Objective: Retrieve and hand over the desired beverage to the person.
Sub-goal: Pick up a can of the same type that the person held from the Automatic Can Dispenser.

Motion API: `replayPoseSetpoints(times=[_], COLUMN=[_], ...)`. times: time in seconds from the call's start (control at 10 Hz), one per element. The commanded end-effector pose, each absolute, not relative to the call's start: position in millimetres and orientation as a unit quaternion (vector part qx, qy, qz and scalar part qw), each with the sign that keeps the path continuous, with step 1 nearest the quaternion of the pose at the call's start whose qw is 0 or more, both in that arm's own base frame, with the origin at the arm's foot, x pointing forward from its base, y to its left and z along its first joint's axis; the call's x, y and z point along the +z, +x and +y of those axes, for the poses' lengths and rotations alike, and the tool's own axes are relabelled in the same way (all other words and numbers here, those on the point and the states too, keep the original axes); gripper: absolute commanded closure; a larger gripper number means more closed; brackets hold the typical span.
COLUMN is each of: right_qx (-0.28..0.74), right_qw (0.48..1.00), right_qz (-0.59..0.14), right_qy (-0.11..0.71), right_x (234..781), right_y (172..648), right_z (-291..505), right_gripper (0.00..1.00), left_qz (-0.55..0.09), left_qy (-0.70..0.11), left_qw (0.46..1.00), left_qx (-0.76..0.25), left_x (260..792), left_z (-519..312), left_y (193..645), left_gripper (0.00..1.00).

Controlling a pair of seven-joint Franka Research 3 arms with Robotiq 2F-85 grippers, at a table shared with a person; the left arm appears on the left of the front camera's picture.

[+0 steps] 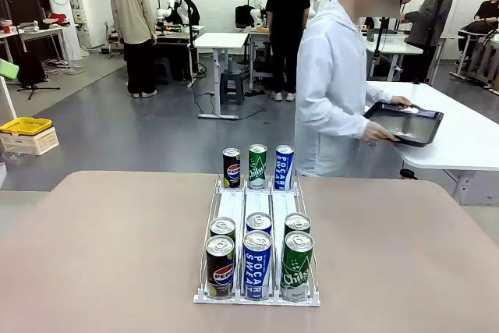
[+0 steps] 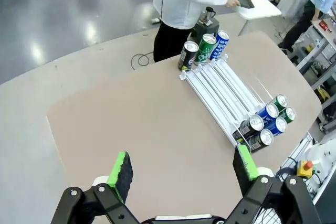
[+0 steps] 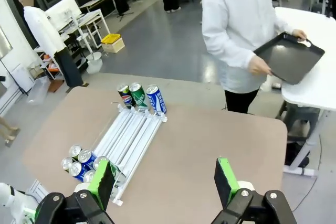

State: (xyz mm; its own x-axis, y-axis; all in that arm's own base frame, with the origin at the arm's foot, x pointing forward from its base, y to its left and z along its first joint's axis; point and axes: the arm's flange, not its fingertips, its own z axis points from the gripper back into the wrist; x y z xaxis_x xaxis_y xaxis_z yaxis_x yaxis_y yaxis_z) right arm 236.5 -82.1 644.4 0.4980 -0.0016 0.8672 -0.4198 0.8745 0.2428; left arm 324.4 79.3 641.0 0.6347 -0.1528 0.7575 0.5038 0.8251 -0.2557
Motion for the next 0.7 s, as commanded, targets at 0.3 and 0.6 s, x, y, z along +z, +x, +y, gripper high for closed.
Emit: replayPoseSetpoints(times=[0.3, 0.6], right_qx=[0.138, 0.138], right_qw=[0.835, 0.835], right_qz=[-0.482, -0.482], right_qy=[0.226, 0.226], right_x=[644.2, 644.2], right_y=[239.3, 239.3], right_z=[-75.1, -75.1], right_gripper=[0.00, 0.00], left_qz=[-0.383, -0.383], left_qy=[-0.227, -0.227], left_qw=[0.872, 0.872], left_qx=[-0.204, -0.204], left_x=[642.5, 642.5], left_z=[75.6, 75.6], left_y=[321.8, 321.8], left_gripper=[0.00, 0.00])
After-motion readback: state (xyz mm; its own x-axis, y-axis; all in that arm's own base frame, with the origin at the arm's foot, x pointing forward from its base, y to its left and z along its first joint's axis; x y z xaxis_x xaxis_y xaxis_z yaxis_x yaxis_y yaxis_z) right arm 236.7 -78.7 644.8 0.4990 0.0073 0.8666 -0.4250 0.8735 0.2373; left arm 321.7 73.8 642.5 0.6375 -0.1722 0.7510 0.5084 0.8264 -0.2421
